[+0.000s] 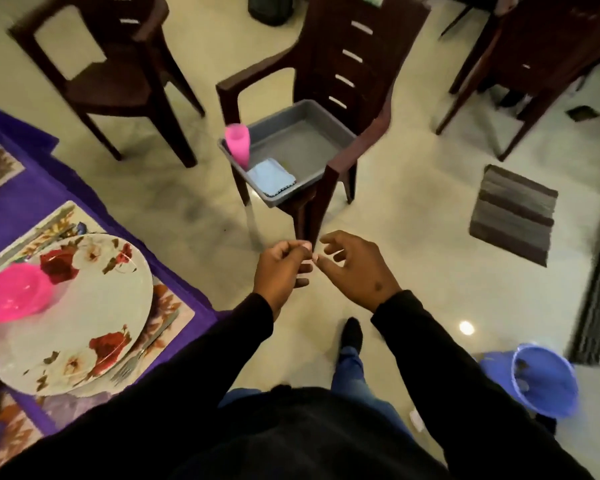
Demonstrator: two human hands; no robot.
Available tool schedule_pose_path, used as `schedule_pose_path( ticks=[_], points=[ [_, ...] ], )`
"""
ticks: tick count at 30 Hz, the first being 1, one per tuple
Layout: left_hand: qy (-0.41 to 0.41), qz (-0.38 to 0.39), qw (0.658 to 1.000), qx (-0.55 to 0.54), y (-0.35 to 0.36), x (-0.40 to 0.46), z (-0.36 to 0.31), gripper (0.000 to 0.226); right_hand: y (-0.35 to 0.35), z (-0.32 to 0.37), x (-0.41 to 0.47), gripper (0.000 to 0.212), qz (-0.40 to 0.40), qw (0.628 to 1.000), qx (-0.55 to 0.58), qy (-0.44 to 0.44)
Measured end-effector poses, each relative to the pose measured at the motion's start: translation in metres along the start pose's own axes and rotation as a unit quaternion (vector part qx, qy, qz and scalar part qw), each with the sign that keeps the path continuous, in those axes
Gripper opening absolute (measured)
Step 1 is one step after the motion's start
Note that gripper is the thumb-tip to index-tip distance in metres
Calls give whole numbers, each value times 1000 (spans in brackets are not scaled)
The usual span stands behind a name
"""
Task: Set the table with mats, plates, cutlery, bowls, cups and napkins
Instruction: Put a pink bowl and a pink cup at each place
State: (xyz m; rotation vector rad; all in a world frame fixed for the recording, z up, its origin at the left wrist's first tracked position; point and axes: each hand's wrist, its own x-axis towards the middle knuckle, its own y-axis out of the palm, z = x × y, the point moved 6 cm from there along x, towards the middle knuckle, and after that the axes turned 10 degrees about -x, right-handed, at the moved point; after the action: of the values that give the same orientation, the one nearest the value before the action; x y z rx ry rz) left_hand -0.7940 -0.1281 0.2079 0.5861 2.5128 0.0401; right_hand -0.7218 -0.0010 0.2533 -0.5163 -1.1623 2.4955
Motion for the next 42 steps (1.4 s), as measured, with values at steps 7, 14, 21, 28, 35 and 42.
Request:
schedule_pose_path(
  ticks=[7,14,21,28,35,42],
  points=[
    [34,-112,993,-31,23,52,-54,14,-14,13,116,30,116,985,-6,-129],
    [22,-213,973,-90,10,95,-67,23,7,36,193,37,204,964,-9,-172],
    [-1,-225,968,-114,-24,161,-85,19,38,71,259,48,289,932,-107,-190],
    [-31,-223,967,-120,-65,229,-98,15,70,96,335,69,317,906,-216,-179],
    [-34,-232,966,-107,-94,290,-113,24,130,111,433,55,265,893,-299,-206],
    [-49,-272,955,-107,-132,358,-131,32,162,121,513,80,218,922,-278,-158]
  ],
)
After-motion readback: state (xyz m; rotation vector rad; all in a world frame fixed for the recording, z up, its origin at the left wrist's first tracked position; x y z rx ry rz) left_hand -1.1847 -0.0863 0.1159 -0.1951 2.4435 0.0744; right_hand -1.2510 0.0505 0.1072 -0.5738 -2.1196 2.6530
